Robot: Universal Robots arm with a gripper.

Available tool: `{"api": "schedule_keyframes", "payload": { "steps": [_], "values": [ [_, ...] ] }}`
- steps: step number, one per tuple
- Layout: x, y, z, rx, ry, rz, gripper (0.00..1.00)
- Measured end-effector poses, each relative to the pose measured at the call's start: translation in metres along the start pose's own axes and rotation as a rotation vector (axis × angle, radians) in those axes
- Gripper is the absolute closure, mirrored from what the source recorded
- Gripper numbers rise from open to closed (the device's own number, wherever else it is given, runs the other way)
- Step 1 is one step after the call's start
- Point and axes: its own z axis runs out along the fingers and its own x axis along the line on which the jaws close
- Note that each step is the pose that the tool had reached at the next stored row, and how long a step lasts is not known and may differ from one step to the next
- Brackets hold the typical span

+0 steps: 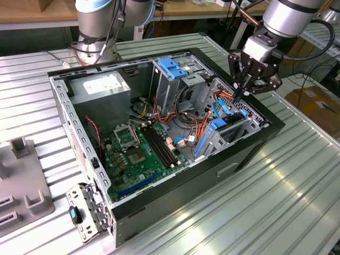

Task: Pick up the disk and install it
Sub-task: 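Insert the second disk wire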

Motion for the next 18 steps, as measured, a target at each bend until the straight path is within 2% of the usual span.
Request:
{"api": "schedule_keyframes", "payload": {
  "steps": [3, 6, 9, 15, 18],
  "values": [
    [0.0001, 0.0002, 0.0006, 0.0003, 0.0020, 0.031, 0.84],
    [0.0001, 0.0002, 0.0007, 0.0004, 0.0019, 0.031, 0.84],
    [0.0034, 0.0009, 0.0006, 0.0003, 0.0021, 0.031, 0.84],
    [0.0035, 0.0010, 0.0006, 0.0004, 0.0020, 0.031, 0.84],
    [0.0026, 0.0052, 0.0005, 0.0004, 0.0018, 0.031, 0.84]
  ]
}}
